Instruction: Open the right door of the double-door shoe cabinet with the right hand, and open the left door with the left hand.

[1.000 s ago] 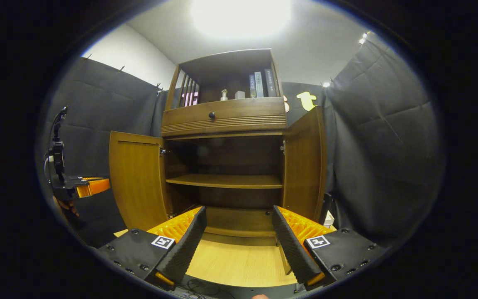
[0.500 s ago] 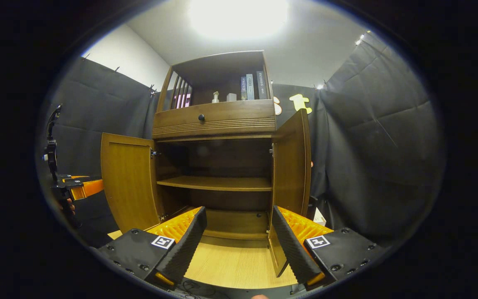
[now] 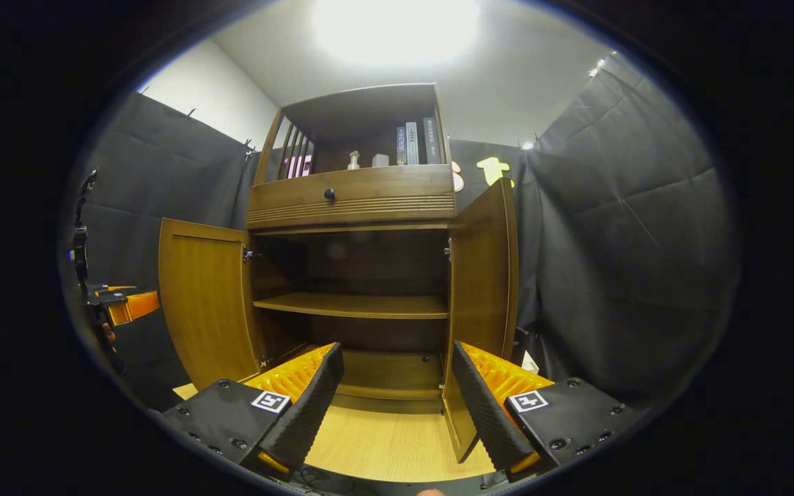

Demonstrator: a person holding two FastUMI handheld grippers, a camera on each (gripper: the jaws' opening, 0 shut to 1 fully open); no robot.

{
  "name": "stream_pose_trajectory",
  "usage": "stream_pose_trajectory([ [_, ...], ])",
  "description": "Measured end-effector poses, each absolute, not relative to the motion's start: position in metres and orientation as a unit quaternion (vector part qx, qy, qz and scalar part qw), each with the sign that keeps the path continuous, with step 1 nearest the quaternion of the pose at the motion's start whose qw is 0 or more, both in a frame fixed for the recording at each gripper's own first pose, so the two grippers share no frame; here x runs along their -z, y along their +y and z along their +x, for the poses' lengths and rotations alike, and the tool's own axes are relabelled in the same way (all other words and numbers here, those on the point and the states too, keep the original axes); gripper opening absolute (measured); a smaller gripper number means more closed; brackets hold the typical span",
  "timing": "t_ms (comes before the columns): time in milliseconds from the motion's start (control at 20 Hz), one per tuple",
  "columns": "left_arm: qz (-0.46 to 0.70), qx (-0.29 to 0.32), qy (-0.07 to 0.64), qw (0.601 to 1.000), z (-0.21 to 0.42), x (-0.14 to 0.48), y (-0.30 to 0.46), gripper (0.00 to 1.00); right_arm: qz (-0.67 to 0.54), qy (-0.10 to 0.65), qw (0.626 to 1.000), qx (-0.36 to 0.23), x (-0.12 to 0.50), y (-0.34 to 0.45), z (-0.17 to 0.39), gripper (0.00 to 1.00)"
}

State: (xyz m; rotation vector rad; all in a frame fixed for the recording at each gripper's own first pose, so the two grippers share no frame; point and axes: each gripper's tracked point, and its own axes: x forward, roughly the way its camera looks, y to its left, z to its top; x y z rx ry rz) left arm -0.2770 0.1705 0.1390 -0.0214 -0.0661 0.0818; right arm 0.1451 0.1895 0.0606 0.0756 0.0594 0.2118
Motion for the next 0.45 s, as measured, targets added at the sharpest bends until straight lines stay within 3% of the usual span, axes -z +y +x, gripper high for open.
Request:
stream_pose_trajectory([
  [450, -0.013, -0.042, -0.048, 0.998, -0.2713, -0.1451, 0.1784, 0.83, 0.037, 0.024, 0.994, -0.095, -0.0637, 0.1906, 0.1523, 0.96],
])
